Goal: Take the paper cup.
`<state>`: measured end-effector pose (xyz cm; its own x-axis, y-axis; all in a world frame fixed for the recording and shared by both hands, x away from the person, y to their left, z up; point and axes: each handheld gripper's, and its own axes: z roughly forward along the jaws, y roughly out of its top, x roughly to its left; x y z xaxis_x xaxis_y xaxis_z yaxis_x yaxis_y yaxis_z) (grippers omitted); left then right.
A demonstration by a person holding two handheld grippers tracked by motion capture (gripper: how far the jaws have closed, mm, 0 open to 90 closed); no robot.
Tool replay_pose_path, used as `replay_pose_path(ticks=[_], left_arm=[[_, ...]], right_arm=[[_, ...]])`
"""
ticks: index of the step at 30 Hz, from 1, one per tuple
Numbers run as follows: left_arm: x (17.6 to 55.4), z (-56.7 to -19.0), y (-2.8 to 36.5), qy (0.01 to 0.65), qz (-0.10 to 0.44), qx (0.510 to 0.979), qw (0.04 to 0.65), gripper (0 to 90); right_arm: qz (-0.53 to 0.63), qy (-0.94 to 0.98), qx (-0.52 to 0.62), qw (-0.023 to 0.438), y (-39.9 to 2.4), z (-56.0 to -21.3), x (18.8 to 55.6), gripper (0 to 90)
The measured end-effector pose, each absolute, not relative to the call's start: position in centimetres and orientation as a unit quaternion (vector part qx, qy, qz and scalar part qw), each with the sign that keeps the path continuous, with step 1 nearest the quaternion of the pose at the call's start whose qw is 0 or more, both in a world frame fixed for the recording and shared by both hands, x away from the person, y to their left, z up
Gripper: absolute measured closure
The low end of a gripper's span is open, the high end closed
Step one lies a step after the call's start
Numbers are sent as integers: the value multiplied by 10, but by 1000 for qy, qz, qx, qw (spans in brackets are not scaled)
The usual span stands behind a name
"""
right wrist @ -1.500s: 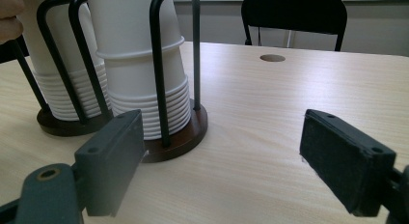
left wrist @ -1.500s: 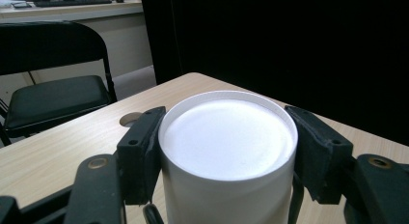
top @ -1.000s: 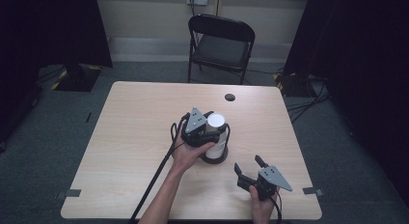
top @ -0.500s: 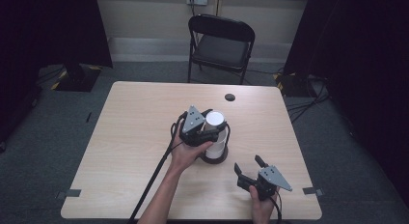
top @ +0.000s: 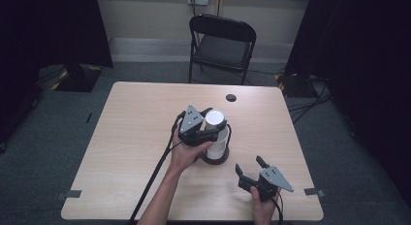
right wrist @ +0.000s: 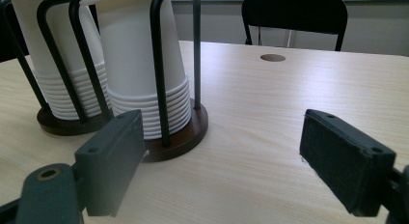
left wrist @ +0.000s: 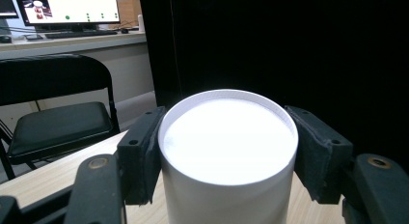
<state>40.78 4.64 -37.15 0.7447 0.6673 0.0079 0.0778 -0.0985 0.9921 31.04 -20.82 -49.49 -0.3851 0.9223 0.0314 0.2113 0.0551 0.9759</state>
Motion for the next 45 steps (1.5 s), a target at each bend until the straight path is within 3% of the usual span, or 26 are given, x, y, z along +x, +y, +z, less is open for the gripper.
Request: replay_pose_path(ticks=[24, 45], left_arm=[[394, -355, 60, 266, 243, 684, 635, 346], [376, -355, 69, 259, 209, 680, 653, 346]], right_arm=[[526, 644, 442, 338, -208, -495, 311, 155], [527, 643, 441, 339, -208, -495, 310, 154]])
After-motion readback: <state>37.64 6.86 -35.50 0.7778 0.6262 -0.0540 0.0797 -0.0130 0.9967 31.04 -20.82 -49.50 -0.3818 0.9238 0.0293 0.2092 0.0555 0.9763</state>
